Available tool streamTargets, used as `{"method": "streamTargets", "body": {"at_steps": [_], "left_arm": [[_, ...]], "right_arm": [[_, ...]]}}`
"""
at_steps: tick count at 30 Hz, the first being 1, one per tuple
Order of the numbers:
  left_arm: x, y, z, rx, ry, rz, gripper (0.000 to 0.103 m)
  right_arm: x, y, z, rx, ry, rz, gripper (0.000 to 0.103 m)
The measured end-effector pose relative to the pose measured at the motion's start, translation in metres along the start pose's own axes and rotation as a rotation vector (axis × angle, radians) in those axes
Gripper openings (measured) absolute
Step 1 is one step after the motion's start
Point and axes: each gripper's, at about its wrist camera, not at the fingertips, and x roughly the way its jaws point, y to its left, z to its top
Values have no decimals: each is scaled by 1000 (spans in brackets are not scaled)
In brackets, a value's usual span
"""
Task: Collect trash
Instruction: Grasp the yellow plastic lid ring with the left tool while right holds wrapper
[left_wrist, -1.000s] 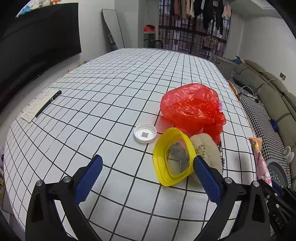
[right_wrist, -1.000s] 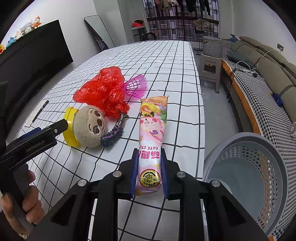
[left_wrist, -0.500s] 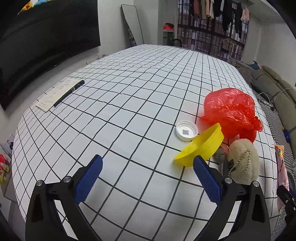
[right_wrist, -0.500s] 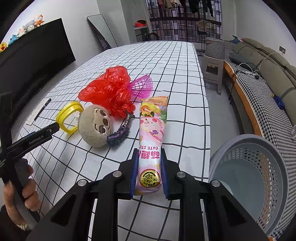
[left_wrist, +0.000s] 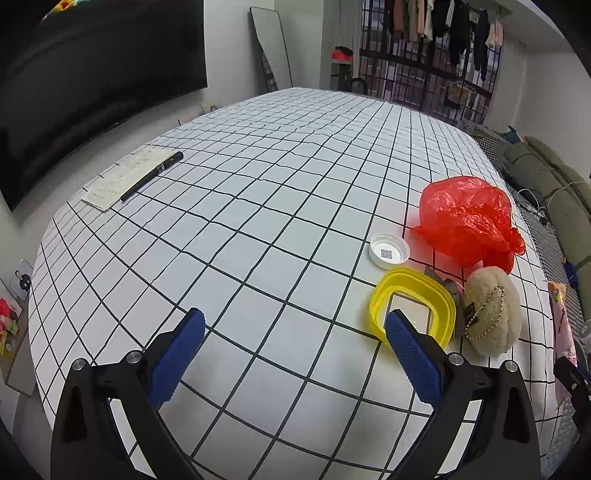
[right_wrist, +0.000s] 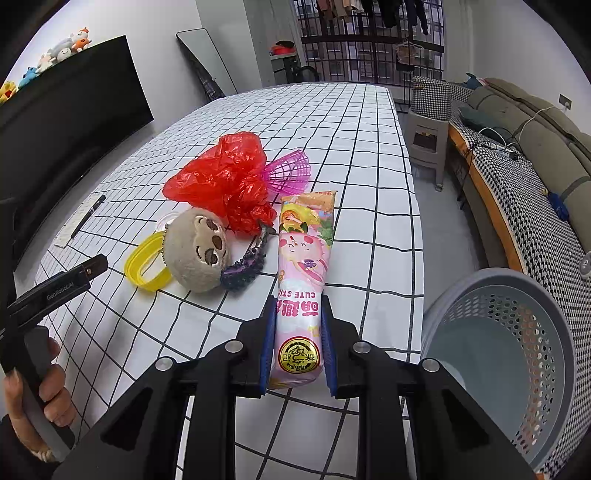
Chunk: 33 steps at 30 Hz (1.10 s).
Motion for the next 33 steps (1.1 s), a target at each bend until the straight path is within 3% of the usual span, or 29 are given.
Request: {"method": "streamTargets", "body": {"at_steps": [11,19,33], "left_arm": [[5,-30,-9,70,74,-117,96],[14,-51,-11,193,109,-151,96],[45,-63,-1,243,186,-176,96]], "right_arm": [[-2,-2,0,6,-3,3,22],[-3,-10,1,33,-11,-3,22],[4,-15,5,49,-5,-2,22]]}}
